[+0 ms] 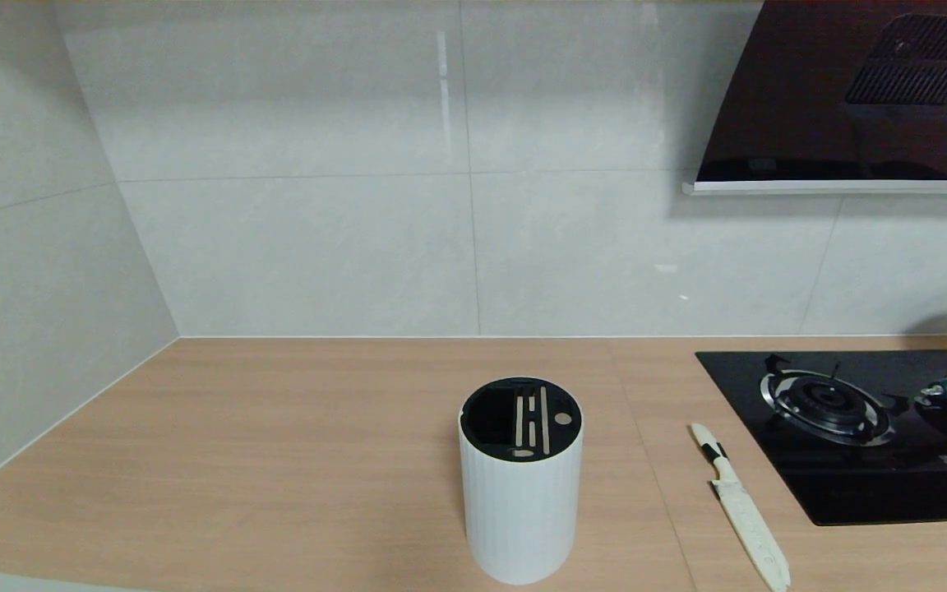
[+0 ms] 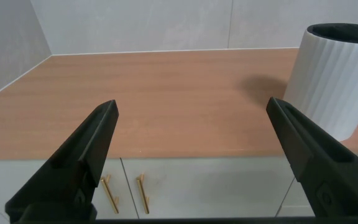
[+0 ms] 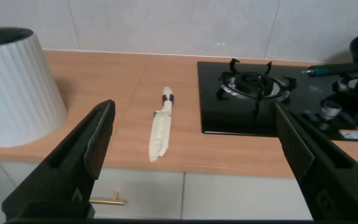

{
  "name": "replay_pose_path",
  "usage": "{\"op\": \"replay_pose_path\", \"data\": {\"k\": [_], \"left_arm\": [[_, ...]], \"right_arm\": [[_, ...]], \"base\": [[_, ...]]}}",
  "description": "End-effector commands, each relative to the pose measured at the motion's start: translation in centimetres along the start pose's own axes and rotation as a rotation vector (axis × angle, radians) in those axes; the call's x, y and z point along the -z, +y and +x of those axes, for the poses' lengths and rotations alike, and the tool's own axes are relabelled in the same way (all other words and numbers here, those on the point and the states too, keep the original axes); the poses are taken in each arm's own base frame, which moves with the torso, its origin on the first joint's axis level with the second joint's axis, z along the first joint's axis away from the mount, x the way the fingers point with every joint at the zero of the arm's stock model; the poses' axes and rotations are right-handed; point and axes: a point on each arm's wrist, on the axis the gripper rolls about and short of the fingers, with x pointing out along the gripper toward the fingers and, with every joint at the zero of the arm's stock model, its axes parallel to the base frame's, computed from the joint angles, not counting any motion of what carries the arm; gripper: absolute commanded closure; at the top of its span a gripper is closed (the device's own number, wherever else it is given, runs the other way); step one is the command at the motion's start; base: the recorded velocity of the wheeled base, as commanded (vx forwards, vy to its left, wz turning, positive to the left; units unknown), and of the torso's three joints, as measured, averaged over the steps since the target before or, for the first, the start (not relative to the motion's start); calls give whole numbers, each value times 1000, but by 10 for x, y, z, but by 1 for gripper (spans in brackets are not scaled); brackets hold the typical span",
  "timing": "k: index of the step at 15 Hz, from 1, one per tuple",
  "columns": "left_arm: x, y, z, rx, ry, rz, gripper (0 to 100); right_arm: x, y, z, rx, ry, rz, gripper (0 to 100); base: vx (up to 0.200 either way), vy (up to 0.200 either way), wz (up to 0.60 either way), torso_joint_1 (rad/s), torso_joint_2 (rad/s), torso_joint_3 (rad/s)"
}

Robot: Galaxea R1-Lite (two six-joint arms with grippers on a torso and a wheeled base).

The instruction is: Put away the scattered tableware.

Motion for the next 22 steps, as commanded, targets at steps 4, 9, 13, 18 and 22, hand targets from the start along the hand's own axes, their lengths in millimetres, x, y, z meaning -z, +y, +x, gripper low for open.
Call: {"op": "replay_pose_path", "data": {"k": [4, 9, 13, 18, 22], "left_arm": [[0, 0, 0, -1, -1, 0, 0], [0, 0, 0, -1, 0, 1, 0], [0, 0, 0, -1, 0, 1, 0], [0, 0, 0, -1, 0, 3, 0], [0, 0, 0, -1, 0, 3, 0]], "right_arm": [[-46, -2, -9, -26, -158, 38, 0], [-78, -2, 32, -128, 92, 52, 0], [-101, 4, 92, -251, 336, 60, 0], [-69, 27, 186, -333, 644, 44, 0], [-20, 39, 246, -321, 741, 43, 0]], "base": [[0, 0, 0, 0, 0, 0], [0, 0, 0, 0, 0, 0], [0, 0, 0, 0, 0, 0], [0, 0, 0, 0, 0, 0], [0, 0, 0, 0, 0, 0]]}}
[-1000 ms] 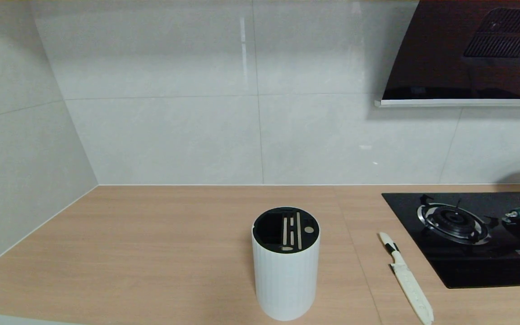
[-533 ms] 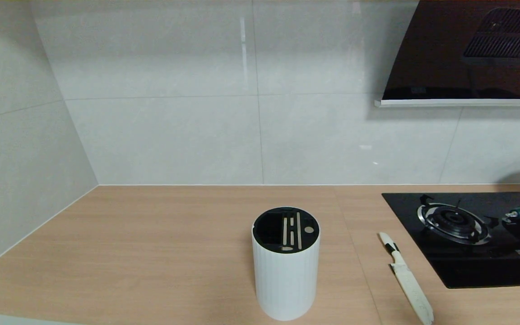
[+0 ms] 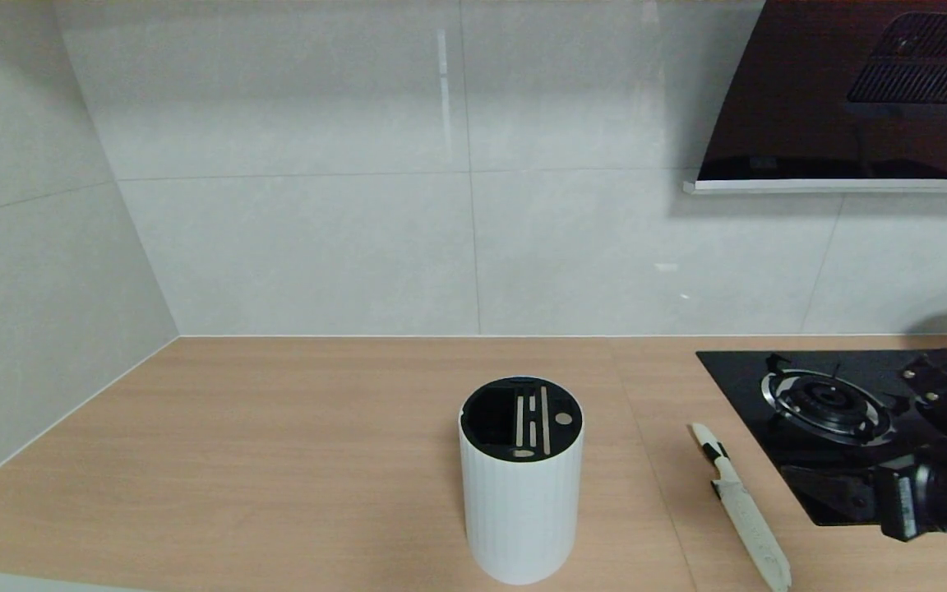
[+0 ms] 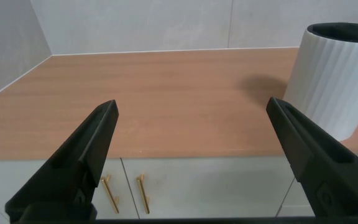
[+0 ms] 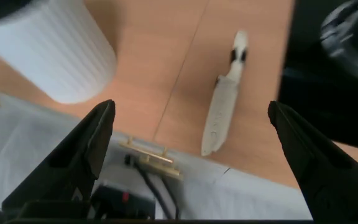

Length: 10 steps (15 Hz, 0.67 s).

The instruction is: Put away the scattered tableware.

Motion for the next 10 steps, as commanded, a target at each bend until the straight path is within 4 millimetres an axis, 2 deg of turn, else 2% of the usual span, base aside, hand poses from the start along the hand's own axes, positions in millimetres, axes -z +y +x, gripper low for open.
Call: {"op": "replay_pose_path", "data": {"k": [1, 3, 6, 8, 10], "left_arm": [[0, 0, 0, -1, 0, 0, 0], [0, 0, 0, -1, 0, 0, 0], [0, 0, 0, -1, 0, 0, 0], [0, 0, 0, -1, 0, 0, 0], [0, 0, 0, -1, 0, 0, 0]], "right_arm": [[23, -10, 79, -1, 199, 27, 0], [40, -17, 112, 41, 260, 35, 0], [63, -25, 151, 96, 259, 31, 0], [76, -31, 167, 105, 260, 36, 0], [79, -32, 177, 116, 261, 35, 0]], "base": [[0, 0, 0, 0, 0, 0], [0, 0, 0, 0, 0, 0], [0, 0, 0, 0, 0, 0], [0, 0, 0, 0, 0, 0], [0, 0, 0, 0, 0, 0]]}}
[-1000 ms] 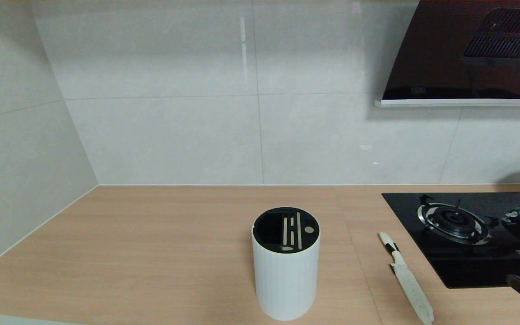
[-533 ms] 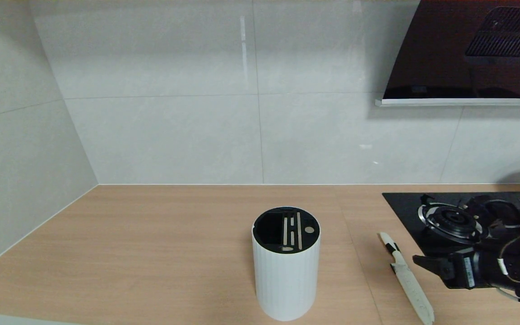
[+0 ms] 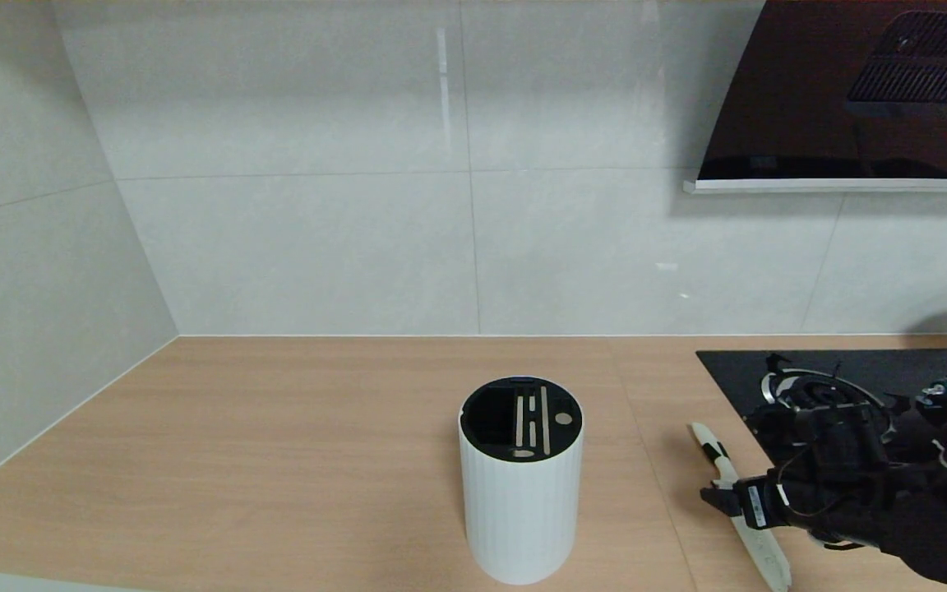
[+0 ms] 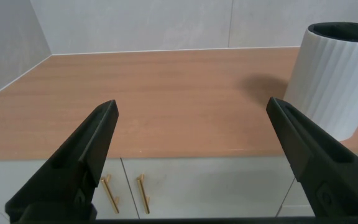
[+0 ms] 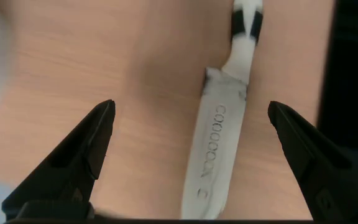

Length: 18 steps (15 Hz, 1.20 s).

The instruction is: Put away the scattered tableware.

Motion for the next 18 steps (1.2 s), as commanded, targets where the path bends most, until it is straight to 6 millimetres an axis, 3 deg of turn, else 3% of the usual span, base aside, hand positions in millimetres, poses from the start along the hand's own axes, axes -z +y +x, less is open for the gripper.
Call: {"op": "replay_pose_path", "data": {"k": [1, 10, 18], "left_arm": [[0, 0, 0, 0, 0, 0, 0], [0, 0, 0, 0, 0, 0, 0], [0, 0, 0, 0, 0, -2, 0]], "right_arm": [[20, -2, 27, 23, 90, 6, 0], [6, -7, 40, 108, 28, 89, 0], [8, -7, 50, 136, 0, 87, 0]], "base": [[0, 0, 0, 0, 0, 0], [0, 0, 0, 0, 0, 0], [0, 0, 0, 0, 0, 0]]}}
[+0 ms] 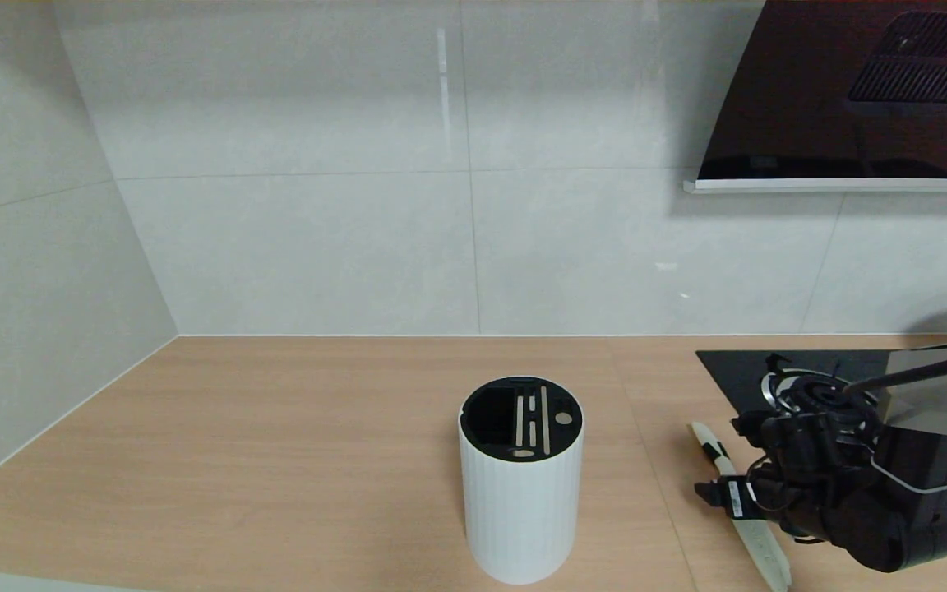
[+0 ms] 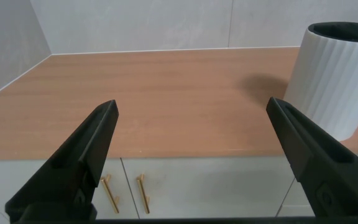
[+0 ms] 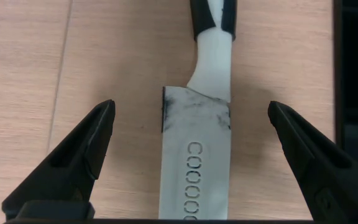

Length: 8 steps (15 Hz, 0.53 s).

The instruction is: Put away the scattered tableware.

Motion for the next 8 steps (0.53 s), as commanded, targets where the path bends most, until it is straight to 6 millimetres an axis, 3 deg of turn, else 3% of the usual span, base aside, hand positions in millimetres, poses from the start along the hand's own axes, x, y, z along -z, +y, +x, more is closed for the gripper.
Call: {"op": "replay_pose_path", "data": {"k": [1, 7, 8], "left_arm": [[0, 0, 0, -1, 0, -1, 0], [0, 0, 0, -1, 0, -1, 0], [0, 0, 0, -1, 0, -1, 0]], "right_arm": [[1, 0, 1, 2, 2, -1, 0], [3, 1, 5, 20, 10, -4, 0], [4, 1, 6, 22, 13, -5, 100]], "base": [[0, 0, 0, 0, 0, 0], [0, 0, 0, 0, 0, 0], [0, 0, 0, 0, 0, 0]]}}
